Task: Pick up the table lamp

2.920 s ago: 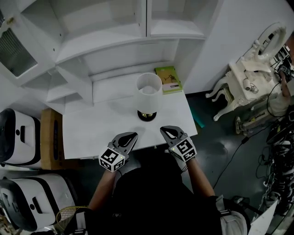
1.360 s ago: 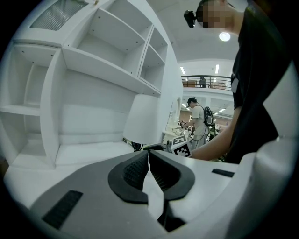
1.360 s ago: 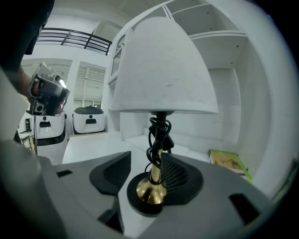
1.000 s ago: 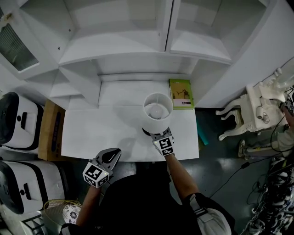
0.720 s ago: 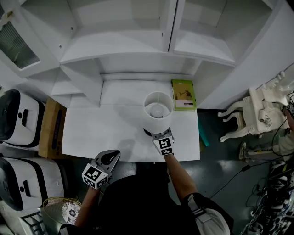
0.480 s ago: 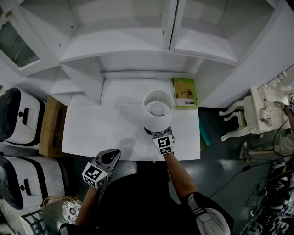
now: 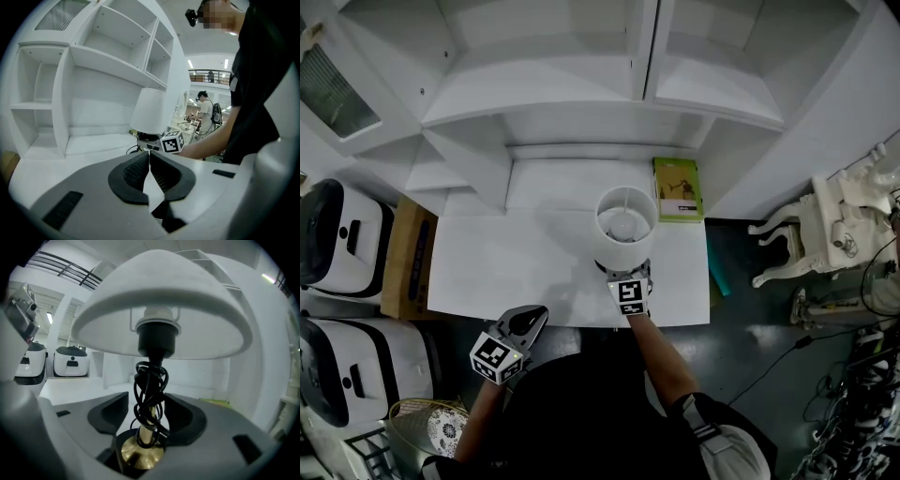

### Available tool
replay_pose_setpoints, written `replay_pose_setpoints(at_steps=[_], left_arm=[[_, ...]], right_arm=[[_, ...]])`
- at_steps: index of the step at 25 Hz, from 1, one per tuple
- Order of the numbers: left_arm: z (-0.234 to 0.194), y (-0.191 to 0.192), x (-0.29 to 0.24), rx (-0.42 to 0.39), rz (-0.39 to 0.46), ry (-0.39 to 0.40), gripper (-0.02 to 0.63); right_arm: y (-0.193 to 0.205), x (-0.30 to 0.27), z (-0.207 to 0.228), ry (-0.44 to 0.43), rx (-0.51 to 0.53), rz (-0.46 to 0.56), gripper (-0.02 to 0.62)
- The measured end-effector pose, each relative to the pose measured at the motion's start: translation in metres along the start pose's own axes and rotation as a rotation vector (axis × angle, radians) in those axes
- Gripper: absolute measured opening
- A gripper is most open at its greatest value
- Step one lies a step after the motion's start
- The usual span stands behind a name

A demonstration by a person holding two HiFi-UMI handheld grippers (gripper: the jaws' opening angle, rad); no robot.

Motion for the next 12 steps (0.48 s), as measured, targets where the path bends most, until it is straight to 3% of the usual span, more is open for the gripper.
replay_pose_setpoints(at_steps=[12], left_arm=[[0.0007, 0.0066, 0.004, 0.015, -0.016, -0.017, 0.017]], right_arm=[[-0.0015, -0.0083, 0.0012, -0.089, -0.003, -0.005, 0.144]])
Point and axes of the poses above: the fingertips, and each gripper's own axes: x backward along the fingers, z to its right, y out of its underside, the point moved 4 cm from there along x, backward along the fingers
